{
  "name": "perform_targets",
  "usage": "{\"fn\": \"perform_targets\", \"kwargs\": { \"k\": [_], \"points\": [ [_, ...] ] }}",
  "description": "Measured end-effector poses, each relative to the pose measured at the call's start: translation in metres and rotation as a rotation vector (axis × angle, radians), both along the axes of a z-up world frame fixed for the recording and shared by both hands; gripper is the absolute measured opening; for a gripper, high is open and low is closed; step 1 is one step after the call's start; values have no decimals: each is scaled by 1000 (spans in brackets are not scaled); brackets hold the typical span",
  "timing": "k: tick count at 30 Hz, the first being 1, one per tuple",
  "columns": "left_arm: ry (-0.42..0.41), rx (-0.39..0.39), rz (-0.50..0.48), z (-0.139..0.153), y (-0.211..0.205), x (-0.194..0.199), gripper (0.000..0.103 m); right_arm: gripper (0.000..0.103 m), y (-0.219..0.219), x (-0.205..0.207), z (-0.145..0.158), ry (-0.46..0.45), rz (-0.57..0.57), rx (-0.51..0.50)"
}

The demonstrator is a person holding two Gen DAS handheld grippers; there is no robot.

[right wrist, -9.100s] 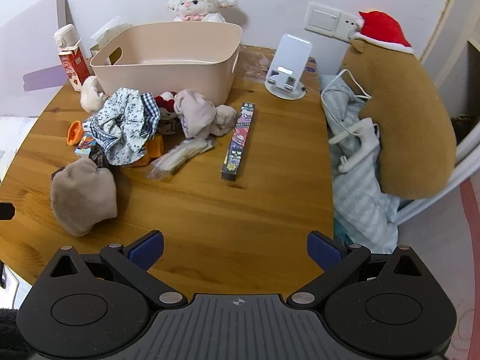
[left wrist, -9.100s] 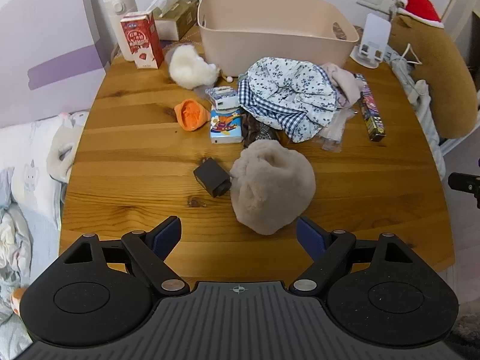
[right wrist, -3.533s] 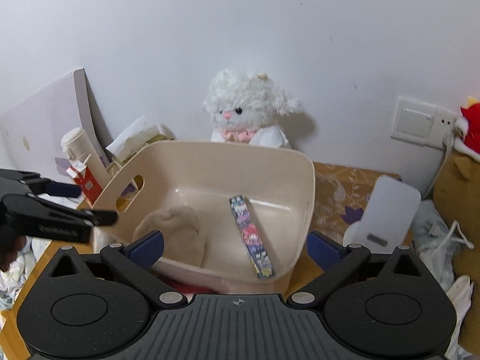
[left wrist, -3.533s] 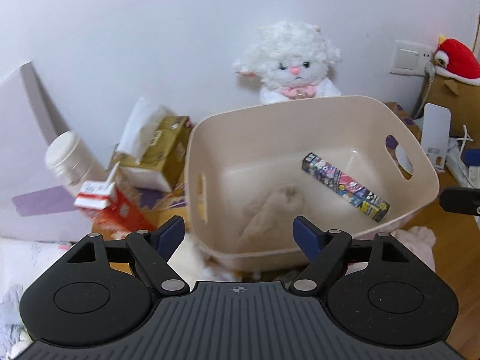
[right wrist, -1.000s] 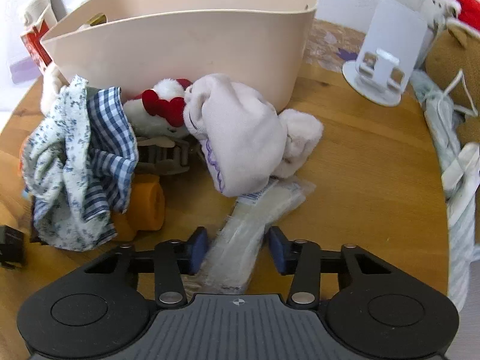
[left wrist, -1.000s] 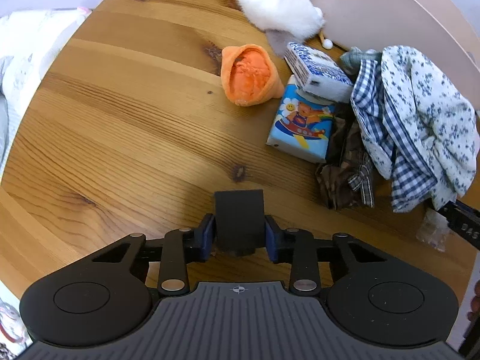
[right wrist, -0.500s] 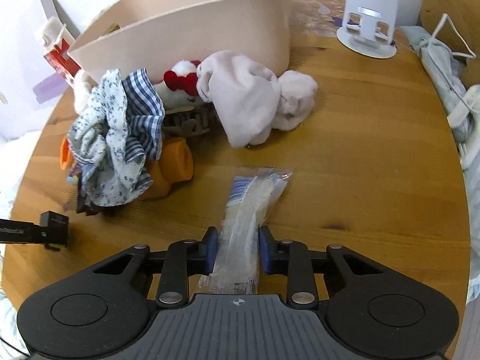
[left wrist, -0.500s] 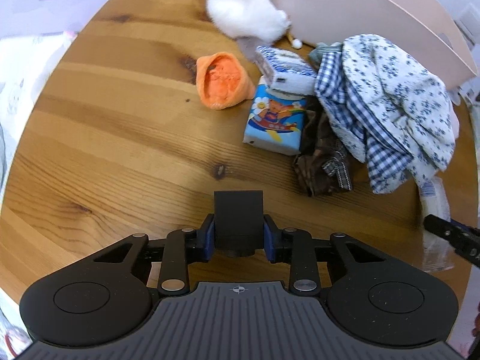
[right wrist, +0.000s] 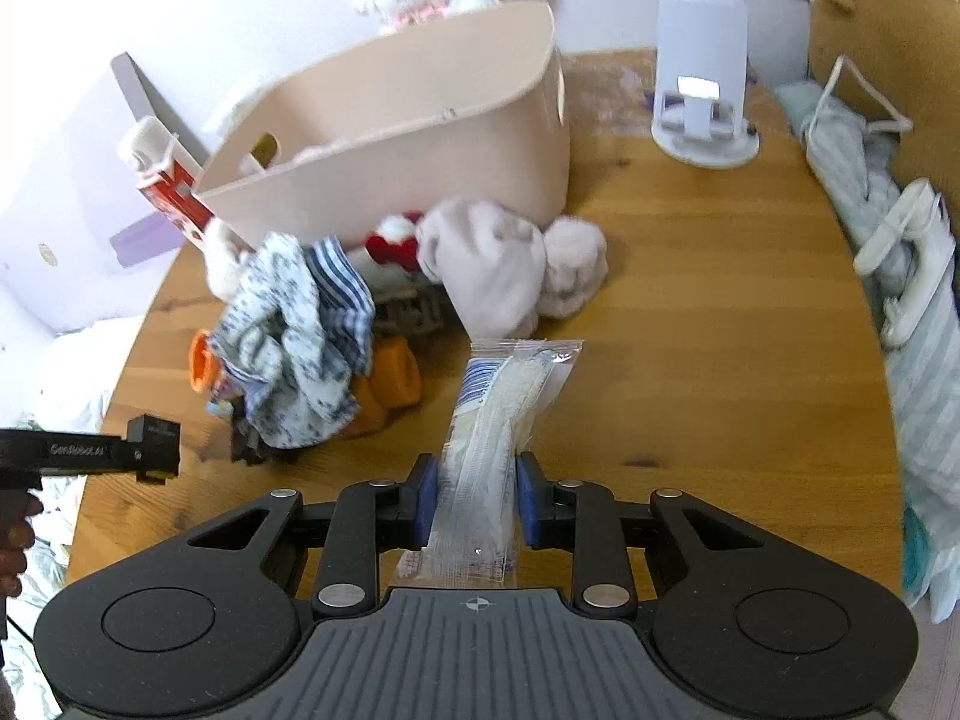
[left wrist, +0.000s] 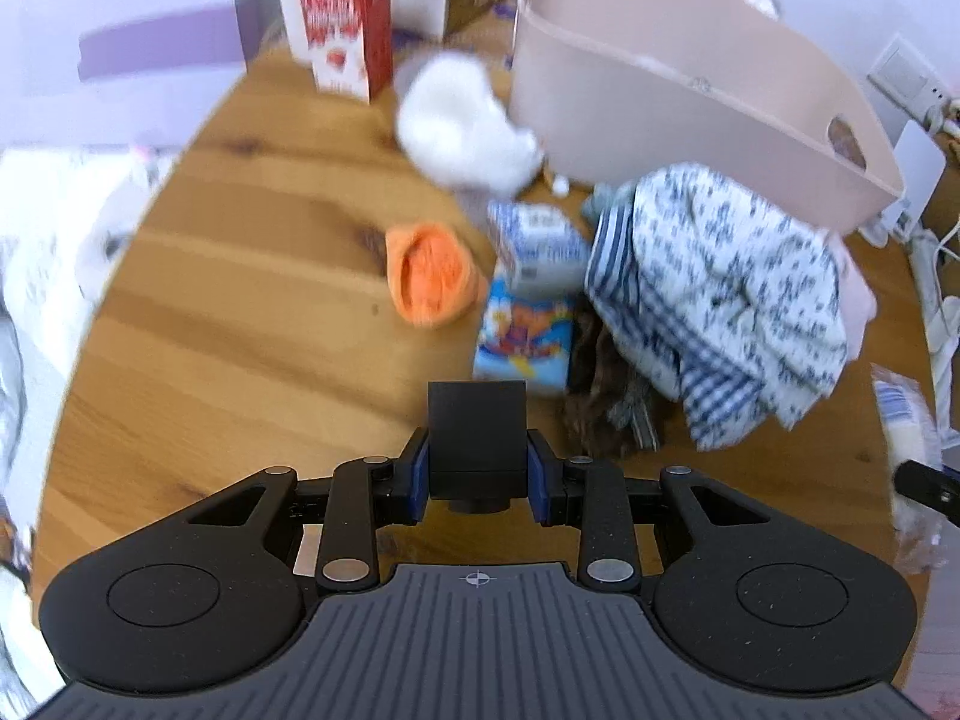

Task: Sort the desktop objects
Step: 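Carry the black box and wrapped item into the beige basket and release both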

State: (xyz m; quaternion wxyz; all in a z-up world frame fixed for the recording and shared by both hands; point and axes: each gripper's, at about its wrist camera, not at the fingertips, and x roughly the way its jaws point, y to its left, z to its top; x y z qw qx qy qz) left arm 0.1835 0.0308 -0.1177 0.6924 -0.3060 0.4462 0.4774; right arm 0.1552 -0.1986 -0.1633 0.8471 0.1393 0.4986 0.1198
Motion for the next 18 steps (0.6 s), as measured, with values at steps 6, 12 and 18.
{"fn": "perform_targets", "kwargs": {
  "k": [6,12,18],
  "points": [
    [-7,65,-32,16,9,8,32,25,-3,2,23,-61,-4,23],
    [-28,112,-74,31,11,16,32,25,-9,7,49,-138,-11,25],
    [-39,172,-135,47,15,28,32,25,-14,18,78,-223,-10,16]
  ]
}}
